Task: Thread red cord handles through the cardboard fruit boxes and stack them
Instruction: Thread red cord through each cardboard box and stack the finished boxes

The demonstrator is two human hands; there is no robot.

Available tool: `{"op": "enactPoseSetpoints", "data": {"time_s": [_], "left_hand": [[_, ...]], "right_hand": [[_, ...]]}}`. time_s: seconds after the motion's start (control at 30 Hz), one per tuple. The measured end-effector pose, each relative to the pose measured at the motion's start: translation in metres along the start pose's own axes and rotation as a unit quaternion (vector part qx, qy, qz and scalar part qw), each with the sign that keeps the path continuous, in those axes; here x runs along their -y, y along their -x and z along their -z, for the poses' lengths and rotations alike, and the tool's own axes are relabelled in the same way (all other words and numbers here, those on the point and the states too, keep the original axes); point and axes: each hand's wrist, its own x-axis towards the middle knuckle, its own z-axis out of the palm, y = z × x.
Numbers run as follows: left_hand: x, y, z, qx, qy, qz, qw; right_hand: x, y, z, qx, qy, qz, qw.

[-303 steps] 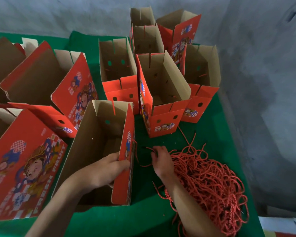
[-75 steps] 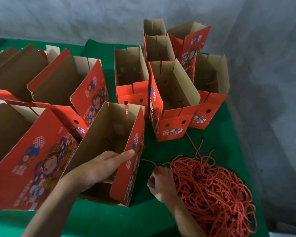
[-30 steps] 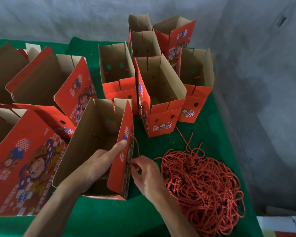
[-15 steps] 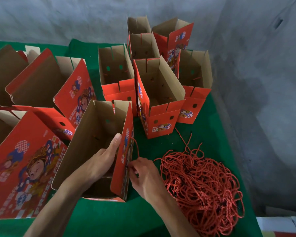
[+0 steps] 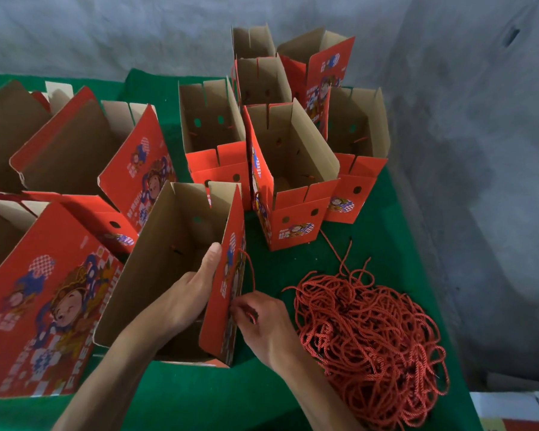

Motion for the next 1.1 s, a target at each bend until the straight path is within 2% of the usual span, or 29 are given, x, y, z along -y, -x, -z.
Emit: {"op": "enactPoseSetpoints", "data": {"time_s": [0.07, 0.13, 0.23, 0.4, 0.5, 0.63, 0.73, 0.87, 1.0, 1.1], "left_hand": [[0.002, -0.001, 0.002, 0.018, 0.004, 0.001, 1.0], [0.005, -0.004, 0.005, 0.028, -0.061, 0.022, 0.998], [0.008, -0.005, 0.004, 0.053, -0.136, 0.05, 0.988], [-0.004, -0.009, -0.008, -0.036, -0.31, 0.006, 0.95], [-0.008, -0.014, -0.011, -0.023, -0.392, -0.014, 0.919], [-0.008, -0.018, -0.003, 0.022, -0.419, -0.034, 0.907], [-0.004, -0.023, 0.0, 0.024, -0.425, -0.05, 0.904], [0.001, -0.033, -0.007, -0.008, -0.457, -0.042, 0.888], [-0.001, -0.04, -0.018, -0.082, -0.468, -0.074, 0.877], [-0.006, -0.044, -0.018, -0.104, -0.466, -0.091, 0.874]], "right_hand": [[-0.001, 0.0, -0.003, -0.02, -0.016, -0.003, 1.0], [-0.002, -0.001, -0.005, -0.043, -0.087, -0.04, 0.994], [-0.005, -0.003, -0.005, -0.012, -0.146, -0.091, 0.985], [-0.01, -0.005, 0.004, 0.022, -0.126, -0.054, 0.99], [-0.013, -0.001, 0.006, 0.028, -0.146, -0.049, 0.988], [-0.013, 0.006, 0.002, 0.024, -0.18, -0.056, 0.982], [-0.013, 0.006, 0.001, 0.02, -0.191, -0.052, 0.98], [-0.008, 0.005, -0.002, 0.034, -0.173, -0.017, 0.984], [-0.006, 0.002, -0.003, 0.032, -0.151, 0.033, 0.988], [-0.008, -0.001, -0.001, 0.023, -0.142, 0.057, 0.988]]}}
